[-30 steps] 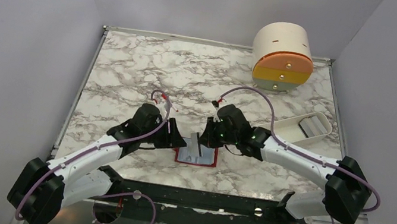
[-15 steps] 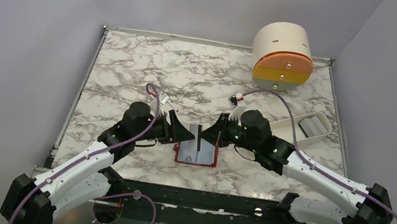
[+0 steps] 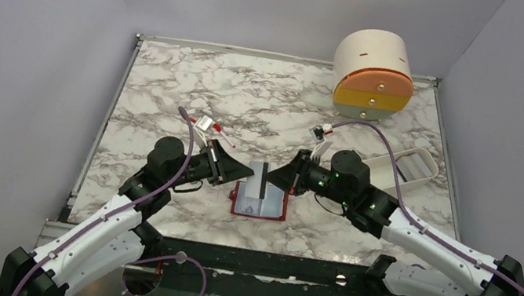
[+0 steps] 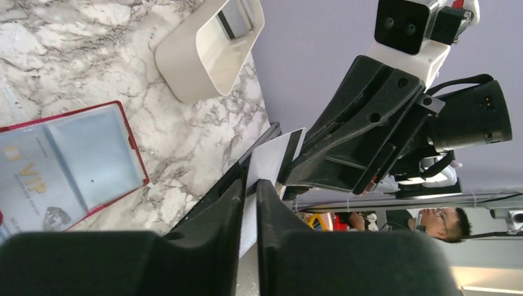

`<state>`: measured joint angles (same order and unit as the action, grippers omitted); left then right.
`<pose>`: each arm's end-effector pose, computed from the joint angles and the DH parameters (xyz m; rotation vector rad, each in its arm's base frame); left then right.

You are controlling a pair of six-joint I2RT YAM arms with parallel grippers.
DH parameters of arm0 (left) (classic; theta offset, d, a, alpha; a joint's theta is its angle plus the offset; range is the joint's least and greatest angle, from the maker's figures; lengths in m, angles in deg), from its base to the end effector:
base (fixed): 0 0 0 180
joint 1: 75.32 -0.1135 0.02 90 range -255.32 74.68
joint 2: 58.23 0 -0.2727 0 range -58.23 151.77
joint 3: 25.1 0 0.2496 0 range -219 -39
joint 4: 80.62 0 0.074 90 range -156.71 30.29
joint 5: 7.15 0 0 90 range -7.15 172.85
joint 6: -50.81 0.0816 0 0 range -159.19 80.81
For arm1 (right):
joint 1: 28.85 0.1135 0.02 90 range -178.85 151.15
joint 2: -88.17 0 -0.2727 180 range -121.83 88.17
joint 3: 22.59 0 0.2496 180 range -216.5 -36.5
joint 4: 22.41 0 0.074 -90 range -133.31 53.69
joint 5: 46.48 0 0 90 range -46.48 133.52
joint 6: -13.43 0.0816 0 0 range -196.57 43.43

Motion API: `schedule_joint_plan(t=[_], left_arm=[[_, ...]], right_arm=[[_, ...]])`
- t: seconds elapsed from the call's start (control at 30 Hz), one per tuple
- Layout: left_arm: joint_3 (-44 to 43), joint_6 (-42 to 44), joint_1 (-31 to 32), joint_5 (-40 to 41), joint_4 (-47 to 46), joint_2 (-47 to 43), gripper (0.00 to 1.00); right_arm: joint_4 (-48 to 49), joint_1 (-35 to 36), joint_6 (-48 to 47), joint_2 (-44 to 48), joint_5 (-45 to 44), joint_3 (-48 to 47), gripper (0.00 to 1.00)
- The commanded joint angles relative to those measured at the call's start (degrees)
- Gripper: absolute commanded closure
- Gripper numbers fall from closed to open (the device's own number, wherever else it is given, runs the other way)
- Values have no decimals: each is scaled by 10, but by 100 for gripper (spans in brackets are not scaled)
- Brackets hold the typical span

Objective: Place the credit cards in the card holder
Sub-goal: Pick up the credit card from the storage box.

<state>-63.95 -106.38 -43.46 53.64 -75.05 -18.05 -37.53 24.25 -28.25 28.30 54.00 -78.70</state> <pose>0.1534 -0.1422 0.2662 -0.1625 1.9932 -1.6433 0.1551 0.2313 0.2831 -0.2295 2.1329 1.3086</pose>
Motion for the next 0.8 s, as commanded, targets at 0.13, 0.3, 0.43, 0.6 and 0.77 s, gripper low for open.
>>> schedule_joint_plan(t=[0.13, 0.3, 0.43, 0.6, 0.77], left_arm=[[-6, -38, 4, -14, -50, -7, 100], [0, -46, 4, -18, -70, -13, 100], [4, -62, 4, -20, -88, -21, 100], [2, -75, 4, -18, -92, -31, 85], [11, -79, 4, -26, -94, -22, 95]], right_arm=[[9, 2, 2, -5, 7, 13, 99], [20, 2, 21, -6, 20, 23, 99], [68, 2, 54, 6, 32, 47, 99], [95, 2, 71, 5, 43, 54, 99], [109, 2, 78, -2, 55, 54, 99]])
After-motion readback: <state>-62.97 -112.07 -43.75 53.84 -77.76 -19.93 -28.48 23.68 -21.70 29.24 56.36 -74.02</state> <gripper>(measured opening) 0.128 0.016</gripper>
